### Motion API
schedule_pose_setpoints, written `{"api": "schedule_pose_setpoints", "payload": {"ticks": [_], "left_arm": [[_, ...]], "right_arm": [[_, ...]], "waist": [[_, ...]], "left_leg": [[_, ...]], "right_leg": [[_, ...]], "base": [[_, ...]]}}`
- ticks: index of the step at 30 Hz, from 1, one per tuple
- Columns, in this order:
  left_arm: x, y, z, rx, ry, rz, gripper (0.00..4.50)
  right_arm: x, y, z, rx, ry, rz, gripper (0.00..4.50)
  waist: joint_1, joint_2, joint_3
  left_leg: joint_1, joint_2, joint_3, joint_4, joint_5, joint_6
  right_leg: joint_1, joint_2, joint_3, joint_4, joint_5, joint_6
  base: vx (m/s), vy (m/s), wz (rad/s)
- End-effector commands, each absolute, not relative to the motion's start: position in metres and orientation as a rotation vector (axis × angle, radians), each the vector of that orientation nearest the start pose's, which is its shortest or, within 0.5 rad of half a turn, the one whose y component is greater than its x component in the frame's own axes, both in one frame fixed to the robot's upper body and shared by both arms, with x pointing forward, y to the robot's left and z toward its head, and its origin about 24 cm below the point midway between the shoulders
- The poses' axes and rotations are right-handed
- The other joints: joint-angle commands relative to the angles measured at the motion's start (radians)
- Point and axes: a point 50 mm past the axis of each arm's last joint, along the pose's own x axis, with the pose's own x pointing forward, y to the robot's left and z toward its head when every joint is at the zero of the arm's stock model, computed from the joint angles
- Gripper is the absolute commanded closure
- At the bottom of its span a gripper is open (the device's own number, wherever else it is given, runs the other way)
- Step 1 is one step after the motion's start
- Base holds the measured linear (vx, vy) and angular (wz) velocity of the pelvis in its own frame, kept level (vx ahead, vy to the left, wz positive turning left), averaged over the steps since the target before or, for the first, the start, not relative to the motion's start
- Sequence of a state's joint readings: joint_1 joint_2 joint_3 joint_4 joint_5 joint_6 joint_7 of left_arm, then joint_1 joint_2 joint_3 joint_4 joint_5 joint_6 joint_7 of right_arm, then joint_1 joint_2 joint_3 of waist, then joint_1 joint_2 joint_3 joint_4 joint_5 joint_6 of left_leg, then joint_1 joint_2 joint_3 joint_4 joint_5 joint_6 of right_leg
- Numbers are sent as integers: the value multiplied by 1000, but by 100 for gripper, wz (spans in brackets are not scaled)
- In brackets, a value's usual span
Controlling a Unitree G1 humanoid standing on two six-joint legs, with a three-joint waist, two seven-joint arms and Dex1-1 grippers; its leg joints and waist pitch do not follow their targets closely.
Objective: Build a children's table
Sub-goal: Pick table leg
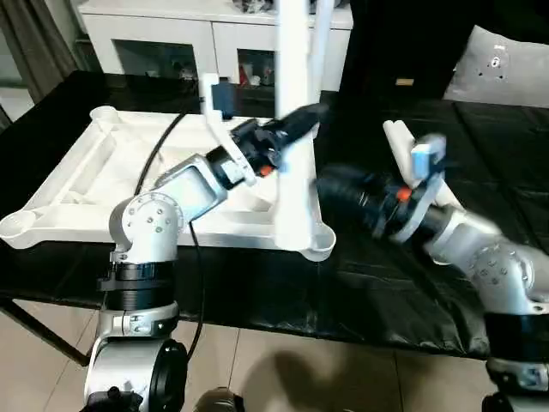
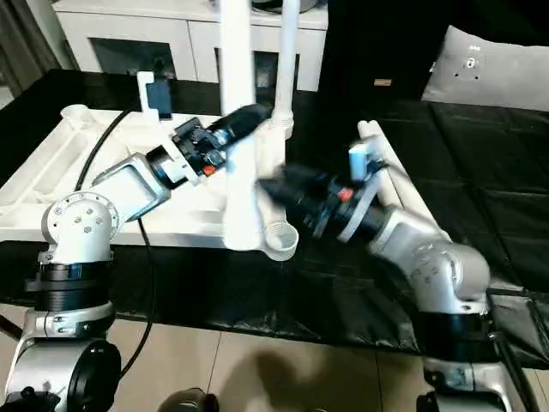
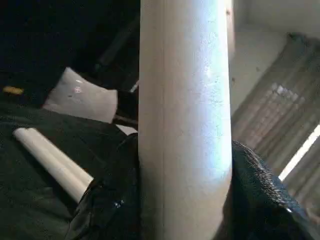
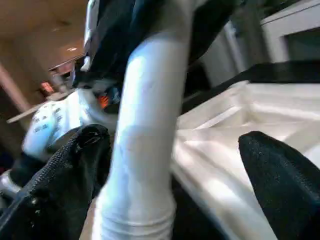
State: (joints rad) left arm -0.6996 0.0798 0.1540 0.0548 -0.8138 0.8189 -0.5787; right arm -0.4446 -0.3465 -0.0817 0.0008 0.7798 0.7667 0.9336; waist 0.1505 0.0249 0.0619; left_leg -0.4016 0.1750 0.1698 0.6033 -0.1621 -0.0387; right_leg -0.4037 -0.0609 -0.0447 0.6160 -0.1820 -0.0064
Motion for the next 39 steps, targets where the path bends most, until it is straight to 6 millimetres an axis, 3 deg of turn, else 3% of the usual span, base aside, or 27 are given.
{"api": "schedule_pose_setpoints", "payload": {"ticks": [1,7,18,20,24,25,31,34,35,39], "left_arm": [[316,76,195,-568,-2,-1147,262],[305,66,198,-466,-56,-1238,262],[296,55,198,-370,-94,-1310,262],[295,53,196,-355,-93,-1312,262],[295,52,195,-344,-95,-1311,262],[295,50,194,-328,-94,-1311,262],[294,48,192,-306,-98,-1306,262],[294,47,191,-301,-99,-1305,262],[294,47,191,-301,-99,-1307,262],[293,46,190,-298,-100,-1306,262]], "right_arm": [[286,-137,142,470,132,1258,0],[286,-133,140,424,190,1302,0],[289,-129,137,407,241,1352,0],[288,-128,138,417,243,1373,33],[288,-127,138,421,250,1390,39],[288,-127,138,426,254,1400,68],[286,-125,139,435,262,1430,125],[286,-125,139,436,264,1435,134],[286,-125,139,437,265,1436,162],[285,-125,138,436,271,1436,193]], "waist": [[3,-8,-81],[2,-5,-81],[2,-12,-81],[1,-13,-82],[1,-13,-81],[1,-13,-82],[2,-12,-83],[1,-13,-82],[1,-13,-82],[2,-12,-83]], "left_leg": [[24,47,-16,-64,-154,16],[24,48,-16,-65,-155,0],[23,46,-14,-61,-142,9],[23,47,-14,-61,-140,13],[23,47,-14,-61,-145,14],[24,48,-14,-61,-143,13],[23,47,-14,-60,-139,13],[23,47,-14,-60,-138,15],[22,47,-14,-60,-137,15],[23,48,-14,-59,-135,14]], "right_leg": [[50,-77,35,-71,-194,-180],[51,-78,36,-70,-187,-172],[51,-78,37,-68,-181,-183],[51,-77,36,-66,-174,-185],[51,-77,37,-69,-184,-182],[51,-78,37,-68,-183,-182],[52,-78,36,-67,-180,-181],[51,-78,36,-67,-179,-184],[52,-78,36,-67,-180,-184],[51,-77,36,-65,-171,-188]], "base": [[0,0,0],[0,0,0],[0,0,0],[0,0,0],[0,0,0],[0,0,0],[0,0,0],[0,0,0],[0,0,0],[0,0,0]]}}
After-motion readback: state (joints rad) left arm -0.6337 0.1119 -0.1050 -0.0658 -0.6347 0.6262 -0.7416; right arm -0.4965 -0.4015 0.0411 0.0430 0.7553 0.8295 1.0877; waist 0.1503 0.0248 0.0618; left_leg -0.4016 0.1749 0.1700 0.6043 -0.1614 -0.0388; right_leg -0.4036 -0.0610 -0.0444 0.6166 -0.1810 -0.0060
